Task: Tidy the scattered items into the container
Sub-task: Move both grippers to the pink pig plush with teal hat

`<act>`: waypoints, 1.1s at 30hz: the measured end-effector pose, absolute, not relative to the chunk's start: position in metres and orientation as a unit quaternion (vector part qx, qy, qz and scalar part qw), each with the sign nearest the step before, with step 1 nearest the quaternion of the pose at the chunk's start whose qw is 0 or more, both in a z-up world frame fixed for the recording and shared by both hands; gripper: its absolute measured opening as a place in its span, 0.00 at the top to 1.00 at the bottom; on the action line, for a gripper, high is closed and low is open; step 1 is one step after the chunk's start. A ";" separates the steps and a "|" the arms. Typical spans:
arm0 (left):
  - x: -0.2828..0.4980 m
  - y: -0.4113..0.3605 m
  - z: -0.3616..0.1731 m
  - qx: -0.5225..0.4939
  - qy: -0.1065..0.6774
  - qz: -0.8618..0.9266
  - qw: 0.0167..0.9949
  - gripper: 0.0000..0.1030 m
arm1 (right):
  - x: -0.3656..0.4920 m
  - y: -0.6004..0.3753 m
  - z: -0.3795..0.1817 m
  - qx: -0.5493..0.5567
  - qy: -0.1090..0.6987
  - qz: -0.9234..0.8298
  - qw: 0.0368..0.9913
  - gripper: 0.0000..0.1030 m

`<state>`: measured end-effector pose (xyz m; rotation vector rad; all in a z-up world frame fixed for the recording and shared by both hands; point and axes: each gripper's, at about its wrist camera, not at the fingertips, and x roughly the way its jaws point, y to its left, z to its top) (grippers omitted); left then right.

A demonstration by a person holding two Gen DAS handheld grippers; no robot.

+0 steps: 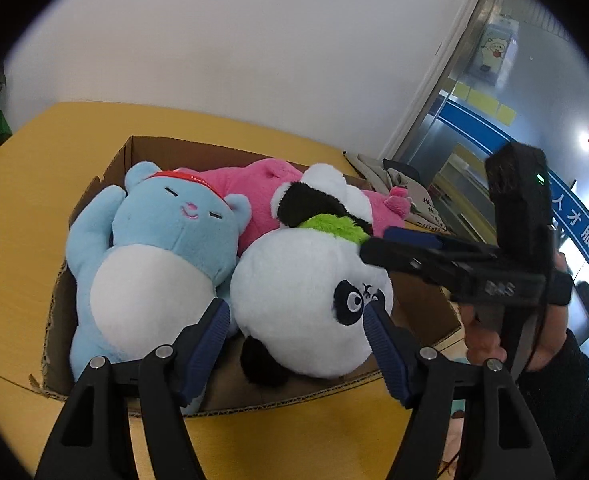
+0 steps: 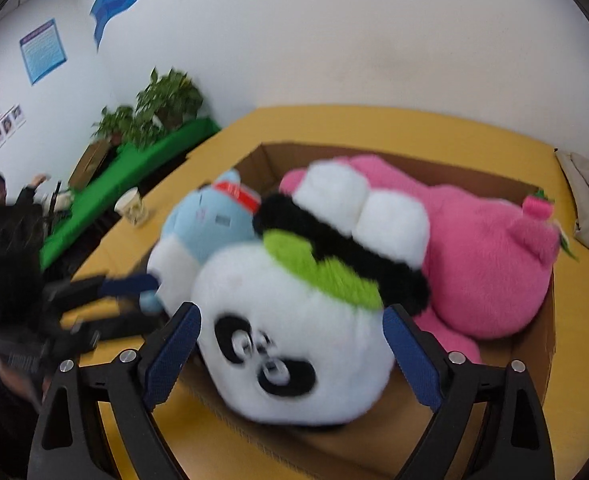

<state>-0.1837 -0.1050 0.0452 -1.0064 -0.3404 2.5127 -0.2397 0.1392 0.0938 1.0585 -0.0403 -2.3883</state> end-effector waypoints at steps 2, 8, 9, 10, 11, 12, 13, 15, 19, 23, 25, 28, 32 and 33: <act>-0.172 -0.102 0.050 -0.358 -0.103 0.906 0.201 0.33 | -0.253 0.128 0.092 0.390 -0.019 -0.887 0.246 0.20; -0.143 -0.096 0.059 -0.352 -0.068 0.916 0.183 0.33 | -0.280 0.088 0.067 0.417 -0.005 -0.883 0.217 0.27; -0.140 -0.097 0.060 -0.352 -0.066 0.917 0.176 0.33 | -0.279 0.085 0.067 0.417 0.000 -0.884 0.213 0.27; -0.137 -0.097 0.061 -0.352 -0.064 0.919 0.166 0.33 | -0.277 0.084 0.069 0.416 0.008 -0.885 0.210 0.27; -0.133 -0.099 0.062 -0.352 -0.062 0.921 0.155 0.33 | -0.275 0.083 0.070 0.415 0.011 -0.886 0.208 0.27; -0.130 -0.100 0.062 -0.351 -0.061 0.923 0.145 0.33 | -0.272 0.084 0.072 0.413 0.013 -0.888 0.204 0.27; -0.126 -0.102 0.063 -0.350 -0.060 0.925 0.135 0.33 | -0.267 0.085 0.076 0.409 0.014 -0.891 0.197 0.26; -0.119 -0.105 0.066 -0.345 -0.058 0.929 0.117 0.30 | -0.249 0.094 0.085 0.401 0.013 -0.898 0.181 0.21; -0.102 -0.108 0.071 -0.335 -0.061 0.936 0.089 0.25 | -0.206 0.091 0.106 0.369 0.041 -0.913 0.171 0.00; -0.087 -0.104 0.075 -0.328 -0.059 0.940 0.072 0.25 | -0.157 0.089 0.118 0.342 0.094 -0.925 0.136 0.00; -0.079 -0.101 0.078 -0.325 -0.055 0.942 0.068 0.25 | -0.135 0.088 0.121 0.336 0.098 -0.929 0.118 0.00; -0.064 -0.094 0.082 -0.318 -0.049 0.944 0.070 0.25 | -0.105 0.098 0.127 0.338 0.074 -0.933 0.096 0.00; -0.046 -0.084 0.087 -0.313 -0.044 0.945 0.080 0.25 | -0.063 0.106 0.141 0.319 0.058 -0.943 0.076 0.00; -0.042 -0.081 0.088 -0.313 -0.042 0.945 0.083 0.25 | -0.052 0.109 0.144 0.313 0.058 -0.945 0.070 0.00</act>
